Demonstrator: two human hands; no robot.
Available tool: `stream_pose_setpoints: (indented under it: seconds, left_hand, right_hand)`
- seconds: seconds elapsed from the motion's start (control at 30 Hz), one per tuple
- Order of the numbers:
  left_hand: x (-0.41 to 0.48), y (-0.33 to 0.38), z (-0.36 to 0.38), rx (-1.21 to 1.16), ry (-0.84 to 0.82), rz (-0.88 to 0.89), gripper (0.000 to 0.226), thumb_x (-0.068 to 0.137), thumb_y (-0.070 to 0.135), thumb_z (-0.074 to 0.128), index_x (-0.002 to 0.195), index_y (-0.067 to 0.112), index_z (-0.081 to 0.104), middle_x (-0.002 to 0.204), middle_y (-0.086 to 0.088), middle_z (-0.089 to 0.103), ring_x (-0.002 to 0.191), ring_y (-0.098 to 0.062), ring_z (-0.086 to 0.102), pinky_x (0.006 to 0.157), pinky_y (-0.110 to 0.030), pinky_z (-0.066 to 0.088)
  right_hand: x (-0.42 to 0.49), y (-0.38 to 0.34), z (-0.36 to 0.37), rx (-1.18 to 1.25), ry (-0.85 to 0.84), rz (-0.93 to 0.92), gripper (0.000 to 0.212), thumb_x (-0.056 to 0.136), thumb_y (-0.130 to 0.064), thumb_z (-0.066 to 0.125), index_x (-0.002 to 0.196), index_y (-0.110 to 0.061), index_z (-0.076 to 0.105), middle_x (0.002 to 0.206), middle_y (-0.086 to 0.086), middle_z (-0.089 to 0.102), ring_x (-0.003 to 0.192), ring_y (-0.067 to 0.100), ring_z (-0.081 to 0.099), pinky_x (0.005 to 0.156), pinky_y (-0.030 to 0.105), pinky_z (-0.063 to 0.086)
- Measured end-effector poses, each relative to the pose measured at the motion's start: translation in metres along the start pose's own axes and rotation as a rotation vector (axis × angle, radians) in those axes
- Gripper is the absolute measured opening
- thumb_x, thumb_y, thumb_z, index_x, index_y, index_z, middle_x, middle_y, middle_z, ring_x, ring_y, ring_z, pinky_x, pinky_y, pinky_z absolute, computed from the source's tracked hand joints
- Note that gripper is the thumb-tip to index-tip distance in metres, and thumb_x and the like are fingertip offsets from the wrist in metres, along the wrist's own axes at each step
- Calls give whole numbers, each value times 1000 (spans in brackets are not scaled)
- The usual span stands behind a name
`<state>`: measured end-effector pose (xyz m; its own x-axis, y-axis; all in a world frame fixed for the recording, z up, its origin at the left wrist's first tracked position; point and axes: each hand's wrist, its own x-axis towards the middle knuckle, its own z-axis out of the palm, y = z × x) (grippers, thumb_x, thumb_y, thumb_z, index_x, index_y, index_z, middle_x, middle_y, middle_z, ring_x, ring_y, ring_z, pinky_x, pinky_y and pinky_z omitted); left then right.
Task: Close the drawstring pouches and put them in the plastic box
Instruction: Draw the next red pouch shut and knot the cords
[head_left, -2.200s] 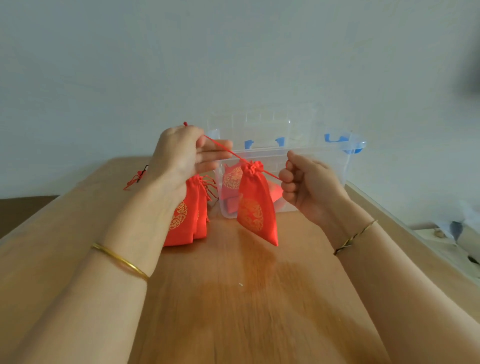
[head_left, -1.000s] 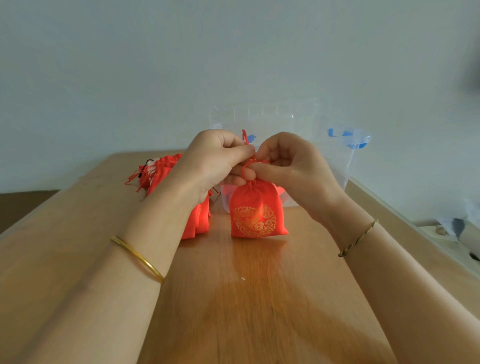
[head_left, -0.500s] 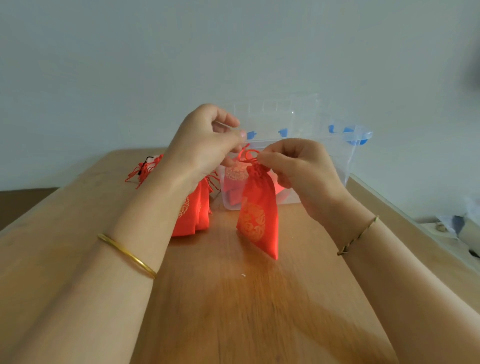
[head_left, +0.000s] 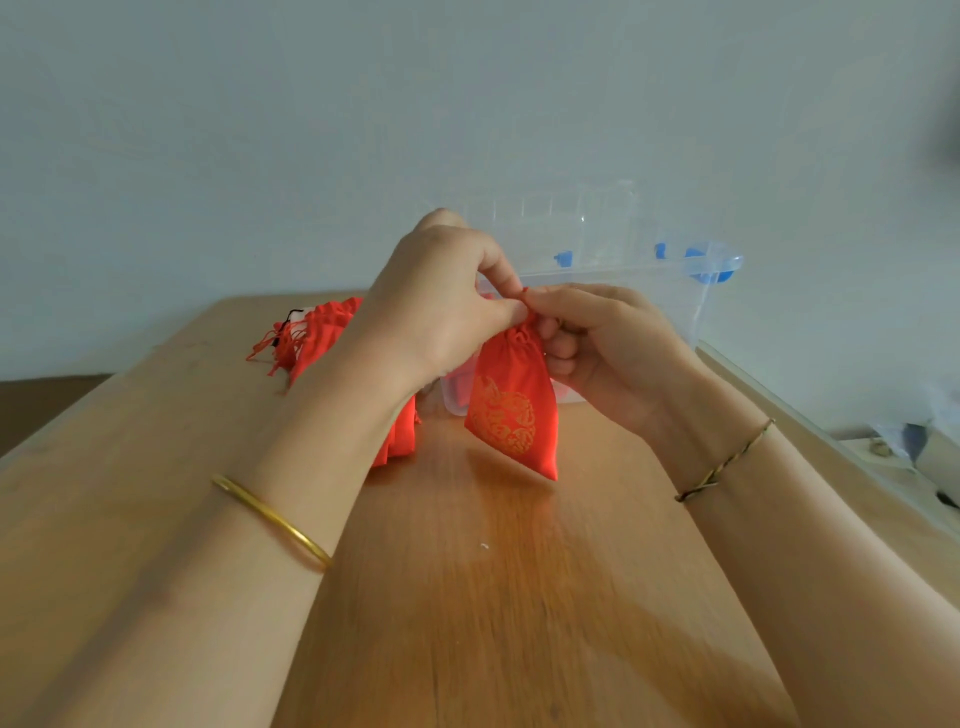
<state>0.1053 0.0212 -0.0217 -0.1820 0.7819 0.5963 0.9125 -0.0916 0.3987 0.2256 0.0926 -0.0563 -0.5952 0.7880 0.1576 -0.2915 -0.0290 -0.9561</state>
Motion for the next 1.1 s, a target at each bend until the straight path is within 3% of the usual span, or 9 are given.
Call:
stream_pose_setpoints:
  seconds: [0.3,0.4,0.5,0.57,0.67,0.8,0.93,1.0,1.1]
  left_hand:
    - [4,-19,-10,76,-23,-27,5,81,14,65,81,10,67,75,7,47,76,-14,49,62,-20,28]
    - [2,-17,-4,21,-81,-91,8,84,14,61,82,8,66,80,0,62,80,-21,58,71,-26,42]
    - [1,-14,-1,-195,-122,-244,12,86,14,58,79,5,62,78,-8,68,71,-21,66,73,-31,53]
    - [2,-14,-3,-307,-115,-312,12,87,11,55,77,6,60,71,-6,66,68,-21,67,72,-30,55]
    - [3,-16,-5,-409,-86,-363,15,86,8,52,72,7,58,66,-7,65,73,-26,67,77,-37,55]
    - [4,-21,-7,-481,-46,-356,17,86,7,52,71,8,59,64,-7,64,67,-22,64,75,-37,55]
    - [7,-29,-11,-616,19,-351,16,90,10,53,75,11,57,68,-4,60,62,-15,62,61,-26,53]
    - [11,-41,-17,-696,83,-391,15,91,11,52,76,12,56,74,-4,58,58,-11,61,53,-22,50]
    - [15,-67,-21,-583,119,-462,16,88,7,53,73,14,57,74,-5,58,55,-8,59,54,-22,49]
  right_hand:
    - [1,-1,-20,-502,199,-135,25,84,-6,62,61,-14,58,49,-6,43,41,3,34,53,22,31]
    - [3,8,-19,-600,230,-140,26,85,-5,59,61,-15,56,41,-14,47,38,-3,40,48,14,36]
    - [-4,11,-11,-570,129,-58,12,90,-20,57,80,-13,57,68,-4,56,58,4,53,56,22,52]
    - [-11,13,-4,-552,17,28,30,87,-36,60,105,-12,53,91,0,60,77,9,62,73,32,56]
    - [-17,22,5,-781,14,-42,60,76,-33,72,123,-17,40,103,-7,53,93,8,57,79,28,53]
    - [-9,27,2,-984,211,-228,24,79,-16,68,98,-14,52,84,-4,59,83,19,58,73,36,49]
    - [-9,9,2,-812,138,-207,4,80,-6,66,81,-4,63,77,17,68,58,22,59,54,33,52]
    - [-6,-12,5,-656,93,-153,7,81,-2,65,75,-4,62,69,17,61,50,13,52,43,21,46]
    - [19,-49,12,-469,78,-111,11,83,-2,63,74,-7,60,70,11,56,52,12,52,47,21,50]
